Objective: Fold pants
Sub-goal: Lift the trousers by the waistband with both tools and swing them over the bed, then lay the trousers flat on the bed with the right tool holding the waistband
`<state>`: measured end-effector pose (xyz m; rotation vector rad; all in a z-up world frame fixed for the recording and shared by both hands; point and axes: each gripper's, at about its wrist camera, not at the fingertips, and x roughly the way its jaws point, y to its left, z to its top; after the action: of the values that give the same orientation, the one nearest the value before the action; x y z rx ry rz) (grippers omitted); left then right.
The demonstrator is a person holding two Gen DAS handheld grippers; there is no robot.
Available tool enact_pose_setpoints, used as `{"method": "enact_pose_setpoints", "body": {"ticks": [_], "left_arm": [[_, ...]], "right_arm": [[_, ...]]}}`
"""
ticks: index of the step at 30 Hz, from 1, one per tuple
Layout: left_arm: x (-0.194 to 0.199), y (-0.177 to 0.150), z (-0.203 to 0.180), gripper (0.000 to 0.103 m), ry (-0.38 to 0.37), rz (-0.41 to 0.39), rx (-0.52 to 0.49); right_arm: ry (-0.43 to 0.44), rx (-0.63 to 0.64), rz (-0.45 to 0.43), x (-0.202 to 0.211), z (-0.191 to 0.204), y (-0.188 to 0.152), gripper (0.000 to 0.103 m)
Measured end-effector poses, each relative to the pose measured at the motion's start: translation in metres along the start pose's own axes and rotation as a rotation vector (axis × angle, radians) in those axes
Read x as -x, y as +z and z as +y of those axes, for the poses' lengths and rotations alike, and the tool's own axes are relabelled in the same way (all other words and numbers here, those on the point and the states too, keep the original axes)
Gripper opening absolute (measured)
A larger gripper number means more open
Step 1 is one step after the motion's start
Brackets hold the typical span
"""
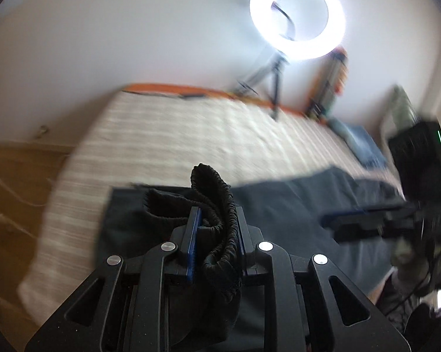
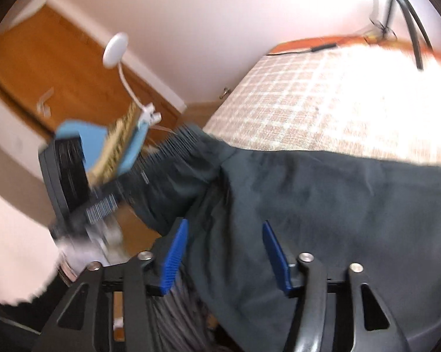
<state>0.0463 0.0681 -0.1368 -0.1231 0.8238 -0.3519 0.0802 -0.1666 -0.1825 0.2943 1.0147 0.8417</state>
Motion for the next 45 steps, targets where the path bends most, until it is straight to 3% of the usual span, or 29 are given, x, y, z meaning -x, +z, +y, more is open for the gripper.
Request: {"method": "enact_pose_setpoints", "body": {"ticks": [5,9,11,14,22,27,31,36,37,42,45], "left_arm": [[-0.037,-0.021,-0.057,0.021,-0.052,0.132,-0.139],[-0.041,-0.032,-0.069,0.027,-0.125,0.208,-0.139],[-0.038,-0.035,-0.070,0.039,-0.155,0.236,-0.115],[-0.011,-0.036,-0.060,0.041,-0.179,0.206,-0.077],[0.017,-0.033,-0.007,0.041,-0.079,0.165,0.029],[0.008,-0.041,0.002,0.041,-0.142,0.194,0.099],[0.003,-0.038,-0.036,0.041,-0.194,0.206,-0.044],[-0.032,-0.044,-0.065,0.041,-0.154,0.281,-0.174],[-0.040,-0.046,-0.066,0.039,-0.139,0.298,-0.186],[-0.039,-0.048,-0.057,0.035,-0.223,0.340,-0.142],[-0.037,-0.055,-0.057,0.034,-0.215,0.355,-0.156]], "right_arm": [[0.045,-0.141,0.013,-0.003,-0.036,-0.005,0.058],[0.102,-0.235,0.035,-0.012,-0.060,-0.012,0.058],[0.115,-0.245,0.049,-0.016,-0.064,-0.017,0.058],[0.126,-0.262,0.071,-0.029,-0.064,-0.020,0.058],[0.142,-0.316,0.110,-0.054,-0.069,-0.031,0.061],[0.118,-0.312,0.115,-0.054,-0.068,-0.031,0.061],[0.076,-0.322,0.106,-0.040,-0.077,-0.035,0.060],[0.110,-0.376,0.075,-0.040,-0.085,-0.038,0.065],[0.107,-0.367,0.072,-0.041,-0.084,-0.038,0.066],[0.077,-0.316,0.064,-0.045,-0.073,-0.032,0.069],[0.077,-0.304,0.049,-0.050,-0.070,-0.027,0.070]]}}
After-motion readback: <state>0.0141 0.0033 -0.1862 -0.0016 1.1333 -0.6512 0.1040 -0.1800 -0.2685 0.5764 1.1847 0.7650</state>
